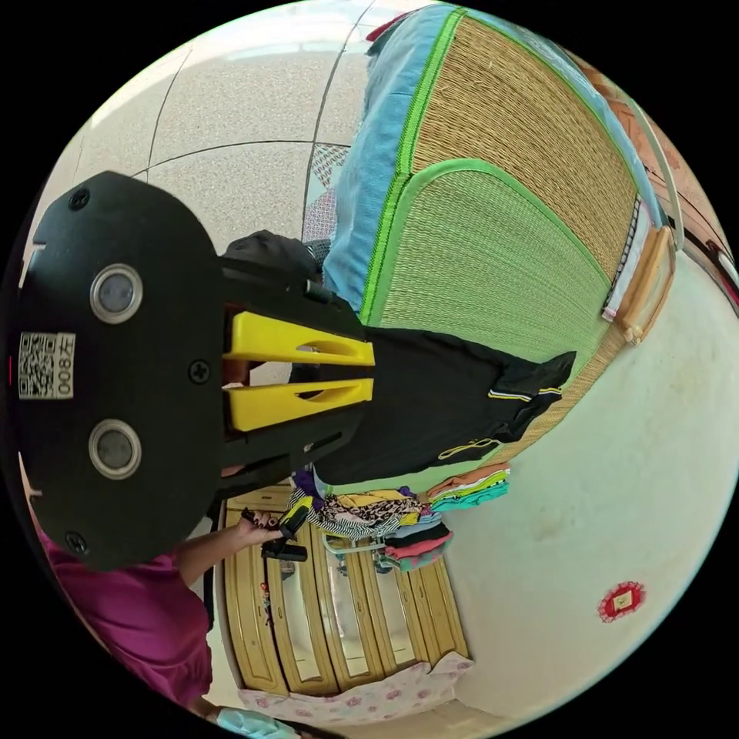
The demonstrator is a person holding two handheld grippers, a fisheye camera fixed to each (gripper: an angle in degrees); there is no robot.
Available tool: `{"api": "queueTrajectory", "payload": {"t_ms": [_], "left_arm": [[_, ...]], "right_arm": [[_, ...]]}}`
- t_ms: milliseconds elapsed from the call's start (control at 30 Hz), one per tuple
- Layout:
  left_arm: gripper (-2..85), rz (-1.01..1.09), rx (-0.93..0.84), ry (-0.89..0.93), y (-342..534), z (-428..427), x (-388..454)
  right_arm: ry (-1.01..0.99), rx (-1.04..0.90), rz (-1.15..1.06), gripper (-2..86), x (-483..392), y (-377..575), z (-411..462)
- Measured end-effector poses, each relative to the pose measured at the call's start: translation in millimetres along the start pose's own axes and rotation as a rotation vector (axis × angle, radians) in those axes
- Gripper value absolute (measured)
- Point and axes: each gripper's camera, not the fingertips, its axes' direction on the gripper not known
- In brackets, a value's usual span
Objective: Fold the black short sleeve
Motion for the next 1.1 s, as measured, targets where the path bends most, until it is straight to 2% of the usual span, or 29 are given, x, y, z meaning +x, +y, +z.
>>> {"api": "queueTrajectory", "payload": {"t_ms": [133,300,500,667,900,1100], "left_arm": [[5.2,0.035,-0.109,-0.080,13.5,24.1,-0.3],[6.9,0.057,-0.293,-0.163,9.4,68.5,-3.6],[8.1,0.103,-0.468,-0.231,-7.2,117.1,-2.1],[8.3,0.137,-0.611,-0.325,-11.0,159.1,-2.9],[7.0,0.139,-0.676,-0.340,-10.4,189.5,-6.6],[2.2,0.161,-0.672,-0.310,-1.9,200.5,-4.0]], "right_arm": [[0.065,-0.049,-0.024,2.1,-0.9,25.1,4.7],[0.277,-0.147,-0.109,4.3,-14.4,52.0,26.6],[0.406,-0.165,-0.199,5.5,-33.8,63.5,35.0],[0.383,-0.160,-0.181,5.2,-28.3,64.7,31.7],[0.370,-0.157,-0.159,4.4,-20.4,65.8,25.6],[0.349,-0.142,-0.140,4.3,-12.1,61.4,15.4]]}}
